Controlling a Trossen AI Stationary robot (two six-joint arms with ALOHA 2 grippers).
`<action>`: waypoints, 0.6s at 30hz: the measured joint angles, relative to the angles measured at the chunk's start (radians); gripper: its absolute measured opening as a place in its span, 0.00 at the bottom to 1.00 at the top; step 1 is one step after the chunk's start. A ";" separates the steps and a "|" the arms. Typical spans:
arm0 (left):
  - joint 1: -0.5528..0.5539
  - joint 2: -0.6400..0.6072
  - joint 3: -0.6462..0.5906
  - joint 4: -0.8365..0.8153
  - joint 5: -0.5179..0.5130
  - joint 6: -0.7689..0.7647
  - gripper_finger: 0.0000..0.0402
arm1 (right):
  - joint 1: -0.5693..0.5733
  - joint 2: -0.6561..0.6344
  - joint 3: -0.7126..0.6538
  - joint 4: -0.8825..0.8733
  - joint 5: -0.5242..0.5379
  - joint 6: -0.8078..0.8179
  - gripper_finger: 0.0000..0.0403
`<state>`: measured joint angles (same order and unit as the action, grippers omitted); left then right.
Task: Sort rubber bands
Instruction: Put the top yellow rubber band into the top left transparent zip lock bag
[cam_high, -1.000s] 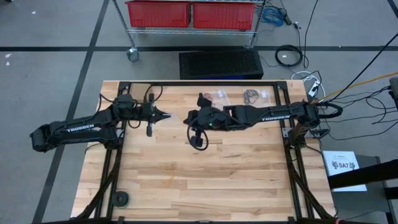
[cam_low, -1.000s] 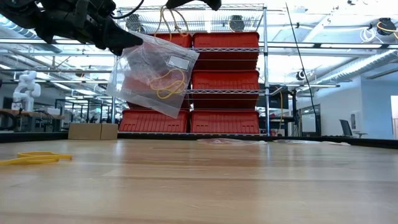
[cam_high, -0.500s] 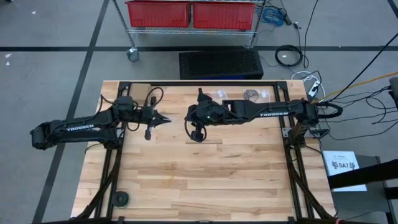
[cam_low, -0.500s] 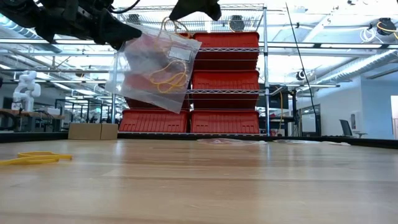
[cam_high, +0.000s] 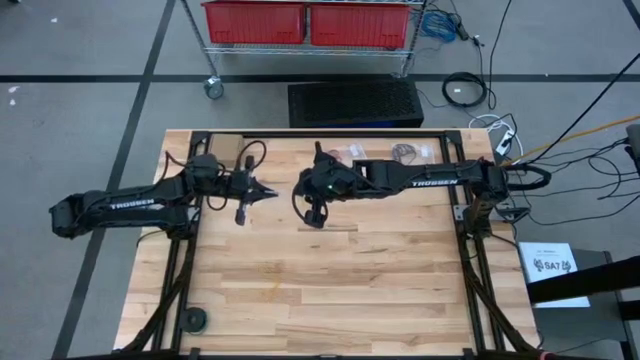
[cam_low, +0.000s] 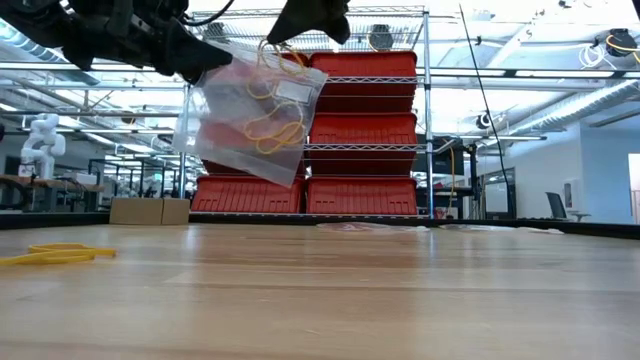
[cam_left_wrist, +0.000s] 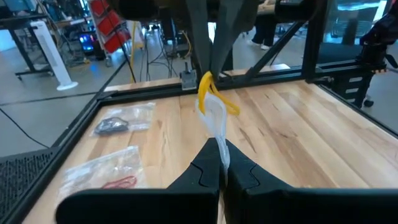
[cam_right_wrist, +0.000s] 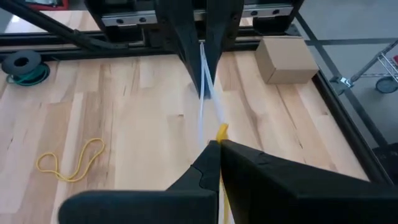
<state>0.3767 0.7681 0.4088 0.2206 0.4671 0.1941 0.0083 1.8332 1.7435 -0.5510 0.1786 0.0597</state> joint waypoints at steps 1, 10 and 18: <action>0.000 0.004 0.000 0.003 0.000 -0.004 0.00 | -0.003 0.000 0.000 0.000 -0.002 0.000 0.00; -0.023 0.043 0.020 0.008 0.000 -0.004 0.00 | -0.019 0.015 0.000 -0.004 -0.033 0.009 0.00; -0.037 0.057 0.026 0.009 -0.006 -0.001 0.00 | -0.025 0.056 -0.001 -0.002 -0.076 0.016 0.00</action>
<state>0.3393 0.8253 0.4343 0.2296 0.4610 0.1932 -0.0169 1.8895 1.7428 -0.5534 0.1023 0.0753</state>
